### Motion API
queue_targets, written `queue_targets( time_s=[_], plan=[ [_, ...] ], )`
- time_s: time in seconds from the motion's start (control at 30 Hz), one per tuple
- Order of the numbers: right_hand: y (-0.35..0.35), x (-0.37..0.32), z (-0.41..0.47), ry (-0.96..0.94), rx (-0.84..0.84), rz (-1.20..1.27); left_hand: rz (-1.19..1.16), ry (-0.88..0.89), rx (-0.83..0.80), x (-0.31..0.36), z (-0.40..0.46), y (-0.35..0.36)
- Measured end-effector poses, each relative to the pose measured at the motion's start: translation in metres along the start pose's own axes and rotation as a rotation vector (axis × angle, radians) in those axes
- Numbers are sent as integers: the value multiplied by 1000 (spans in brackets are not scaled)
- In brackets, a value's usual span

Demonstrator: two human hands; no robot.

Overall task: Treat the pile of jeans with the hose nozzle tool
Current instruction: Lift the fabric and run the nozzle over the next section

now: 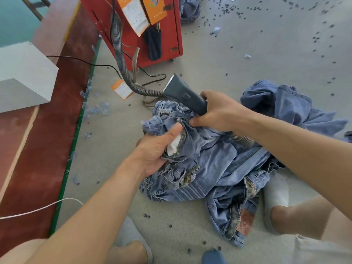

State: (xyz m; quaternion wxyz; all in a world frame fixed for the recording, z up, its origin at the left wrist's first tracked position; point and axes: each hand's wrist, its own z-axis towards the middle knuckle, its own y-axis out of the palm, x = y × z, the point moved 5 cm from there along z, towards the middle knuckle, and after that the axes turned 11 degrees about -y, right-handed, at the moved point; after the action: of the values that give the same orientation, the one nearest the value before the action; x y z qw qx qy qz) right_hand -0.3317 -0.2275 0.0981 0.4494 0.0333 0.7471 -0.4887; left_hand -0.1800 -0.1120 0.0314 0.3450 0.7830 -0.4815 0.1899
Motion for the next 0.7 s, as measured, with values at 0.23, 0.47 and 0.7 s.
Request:
queue_targets(
  time_s=[0.23,0.47,0.7],
  plan=[
    [-7,6,3,75,45,207,26,9,147,2,5,-3],
    [-17,9,4,73,-12,297,90,52,-159,9,-2,0],
    [-20,4,1,-46,-14,74,-92,61,-234,4,-4,-2]
  ],
)
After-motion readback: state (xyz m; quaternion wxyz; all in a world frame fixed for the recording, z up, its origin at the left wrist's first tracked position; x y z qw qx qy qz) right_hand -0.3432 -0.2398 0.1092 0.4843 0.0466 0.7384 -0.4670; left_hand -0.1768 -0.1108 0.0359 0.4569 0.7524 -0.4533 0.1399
